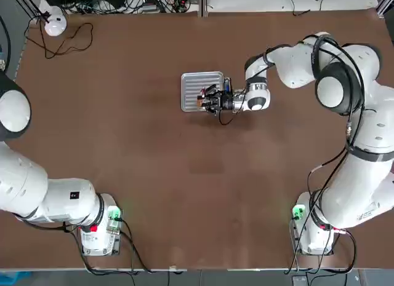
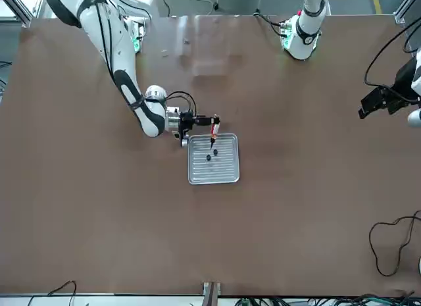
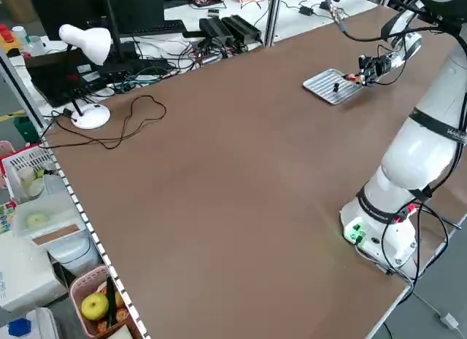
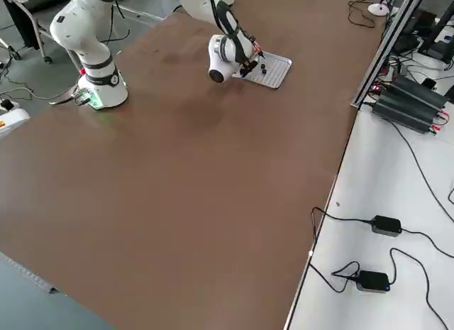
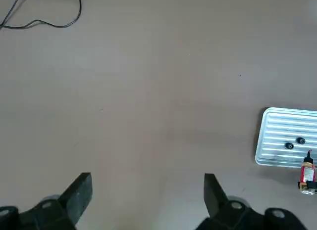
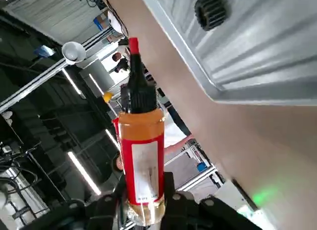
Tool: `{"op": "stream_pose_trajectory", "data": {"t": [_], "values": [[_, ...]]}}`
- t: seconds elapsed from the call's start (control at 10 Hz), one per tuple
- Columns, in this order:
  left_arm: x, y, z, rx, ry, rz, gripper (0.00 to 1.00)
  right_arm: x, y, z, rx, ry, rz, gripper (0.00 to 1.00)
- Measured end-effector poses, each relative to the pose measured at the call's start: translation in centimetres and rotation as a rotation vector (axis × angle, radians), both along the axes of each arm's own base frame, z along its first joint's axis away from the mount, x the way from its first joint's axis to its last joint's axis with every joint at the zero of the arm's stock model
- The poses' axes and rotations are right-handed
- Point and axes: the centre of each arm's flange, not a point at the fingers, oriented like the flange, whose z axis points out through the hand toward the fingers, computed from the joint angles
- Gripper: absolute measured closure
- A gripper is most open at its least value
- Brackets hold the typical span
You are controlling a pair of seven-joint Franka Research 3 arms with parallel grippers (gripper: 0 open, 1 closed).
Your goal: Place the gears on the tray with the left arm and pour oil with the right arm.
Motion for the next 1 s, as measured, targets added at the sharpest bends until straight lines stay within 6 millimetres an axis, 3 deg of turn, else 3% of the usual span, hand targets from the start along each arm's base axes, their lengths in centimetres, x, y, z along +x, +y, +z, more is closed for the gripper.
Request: {"op": "stream_pose_trajectory", "data": {"t": [0.7,1.0], "values": [[0.0,0.6,0.0,0.000,0.000,0.011,0.00,0.8,0.2,0.3,0.022,0.033,-0.005,0.69],[0.1,0.8,0.0,0.000,-0.003,0.014,0.00,1.7,-0.8,0.2,0.008,-0.115,-0.001,0.69]]}}
